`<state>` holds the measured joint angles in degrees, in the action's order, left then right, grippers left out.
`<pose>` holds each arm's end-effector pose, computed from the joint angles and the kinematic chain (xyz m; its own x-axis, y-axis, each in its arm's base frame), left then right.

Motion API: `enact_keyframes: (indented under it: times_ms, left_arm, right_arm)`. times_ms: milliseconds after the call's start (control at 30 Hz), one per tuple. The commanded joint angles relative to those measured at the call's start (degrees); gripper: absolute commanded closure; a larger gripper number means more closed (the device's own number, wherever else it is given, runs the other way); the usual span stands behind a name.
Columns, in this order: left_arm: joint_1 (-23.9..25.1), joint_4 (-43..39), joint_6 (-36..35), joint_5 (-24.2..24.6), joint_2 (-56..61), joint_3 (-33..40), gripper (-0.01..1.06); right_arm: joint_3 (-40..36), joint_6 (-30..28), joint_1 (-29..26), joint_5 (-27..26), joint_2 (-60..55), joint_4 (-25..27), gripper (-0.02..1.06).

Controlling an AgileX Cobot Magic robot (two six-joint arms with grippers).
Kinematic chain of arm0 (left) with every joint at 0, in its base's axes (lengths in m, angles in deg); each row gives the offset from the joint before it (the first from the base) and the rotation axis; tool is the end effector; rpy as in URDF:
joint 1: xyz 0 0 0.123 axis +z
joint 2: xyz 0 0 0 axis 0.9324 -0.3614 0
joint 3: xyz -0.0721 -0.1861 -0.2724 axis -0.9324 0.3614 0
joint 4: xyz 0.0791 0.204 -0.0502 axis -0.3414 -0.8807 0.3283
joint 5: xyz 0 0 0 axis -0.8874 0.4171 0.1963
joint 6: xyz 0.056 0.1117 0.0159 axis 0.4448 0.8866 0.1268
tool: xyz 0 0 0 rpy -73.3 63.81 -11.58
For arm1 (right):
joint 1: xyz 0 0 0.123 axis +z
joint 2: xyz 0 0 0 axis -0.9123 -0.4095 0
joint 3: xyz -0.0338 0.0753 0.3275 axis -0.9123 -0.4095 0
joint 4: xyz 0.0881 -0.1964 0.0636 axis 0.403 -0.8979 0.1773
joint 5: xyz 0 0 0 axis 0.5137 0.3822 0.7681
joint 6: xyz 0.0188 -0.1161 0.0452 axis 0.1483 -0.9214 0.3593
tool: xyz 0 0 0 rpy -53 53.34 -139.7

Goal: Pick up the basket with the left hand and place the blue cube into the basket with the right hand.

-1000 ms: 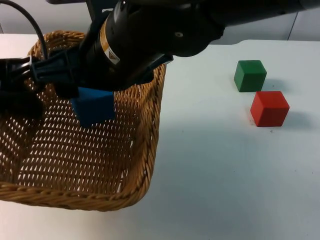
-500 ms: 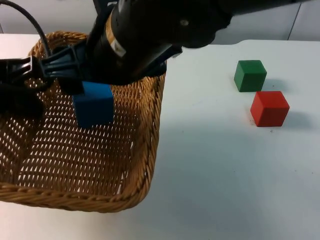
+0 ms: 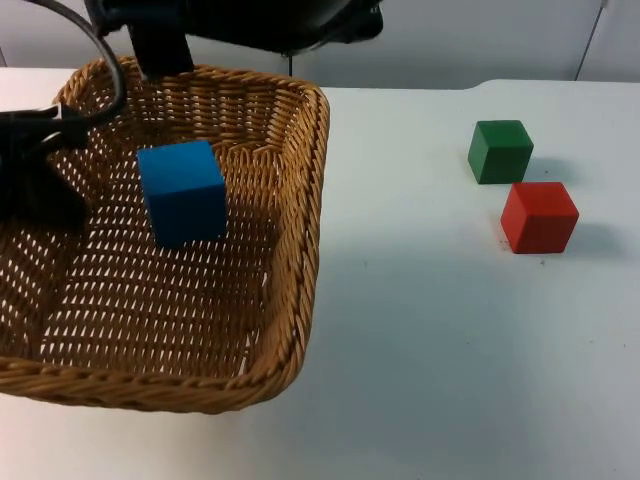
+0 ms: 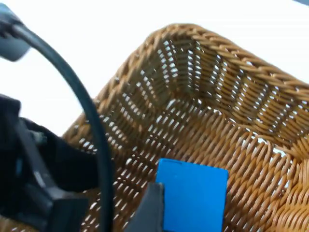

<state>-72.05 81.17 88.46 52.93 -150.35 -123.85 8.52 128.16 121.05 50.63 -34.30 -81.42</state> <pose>0.2738 -0.0672 0.2212 -0.8680 -0.1914 -0.4581 0.0565 0.8786 -0.4742 0.2701 0.3290 0.3186 -0.5718 -0.3584 -0.7380 -0.5445 0.8386 0.0145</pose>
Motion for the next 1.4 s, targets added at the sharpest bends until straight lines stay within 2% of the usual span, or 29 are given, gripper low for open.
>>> enact_keyframes:
  times_ms: [0, 100, 167, 367, 433, 500, 600, 800, 867, 900, 1000, 1033, 1133, 1167, 1200, 1367]
  left_arm:
    - [0.3, 1.7, -0.8, 0.4, 0.7, -0.4, 1.05]
    - [0.3, 1.9, -0.8, 0.4, 0.7, -0.4, 1.05]
    - [0.3, 1.9, -0.8, 0.4, 0.7, -0.4, 1.05]
    - [0.3, 1.7, -0.8, -0.3, 0.7, -0.4, 1.05]
    - [0.3, 1.9, -0.8, -1.3, 0.7, -0.4, 1.05]
    - [0.3, 2.2, -0.8, -2.5, 0.7, -0.4, 1.05]
    - [0.3, 2.6, -0.8, -3.4, 0.7, -0.5, 1.05]
    - [0.3, 5.8, -0.8, -7.0, 0.6, -0.5, 1.05]
    - [0.3, 5.9, -0.8, -7.4, 0.0, -0.6, 1.05]
    - [0.3, 6.0, -0.8, -7.6, -0.6, -0.7, 1.05]
    - [0.3, 6.0, 1.8, -7.7, -3.7, -2.1, 1.05]
    - [0.3, 6.0, 1.8, -7.7, -3.7, -2.1, 1.05]
    - [0.3, 6.9, 2.1, -8.2, -7.9, -3.5, 1.05]
    - [0.3, 7.0, 2.4, -8.6, -9.1, -4.0, 1.05]
    - [0.3, 7.0, 2.4, -8.6, -9.1, -4.0, 1.05]
    - [0.3, 9.4, 3.6, -9.8, -14.0, -6.0, 1.05]
  right_arm:
    - [-0.1, -3.9, -0.1, 0.5, 2.0, 3.3, 0.21]
    - [-0.1, -6.8, -0.1, 0.5, 3.4, 5.3, 0.21]
    - [-0.1, -11.4, -0.1, 0.8, 5.3, 8.1, 0.22]
    - [-0.1, -17.4, 0.1, 4.1, 9.0, 9.3, 0.26]
    - [-0.1, -19.3, 1.4, 4.2, 11.4, 7.9, 0.28]
    - [-0.1, -19.5, 3.4, 4.1, 14.0, 5.4, 0.28]
    - [-0.1, -19.5, 5.3, 4.4, 16.4, 4.3, 0.28]
    - [-0.4, -19.6, 12.0, 10.6, 21.3, -0.6, 0.28]
    - [-1.4, -19.4, 14.1, 10.3, 22.6, -2.3, 0.28]
    - [-3.5, -17.9, 16.6, 9.3, 24.4, -4.8, 0.28]
    - [-11.4, -4.1, 23.5, 9.9, 30.8, -17.4, 0.29]
    - [-11.4, -4.1, 23.5, 9.9, 30.8, -17.4, 0.29]
    - [-23.0, 10.7, 30.5, 13.5, 40.1, -27.2, 0.29]
    - [-26.1, 13.8, 32.2, 13.9, 42.5, -27.9, 0.29]
    - [-26.1, 13.8, 32.2, 13.9, 42.5, -27.9, 0.29]
    - [-36.7, 23.3, 37.6, 13.9, 55.1, -28.3, 0.29]
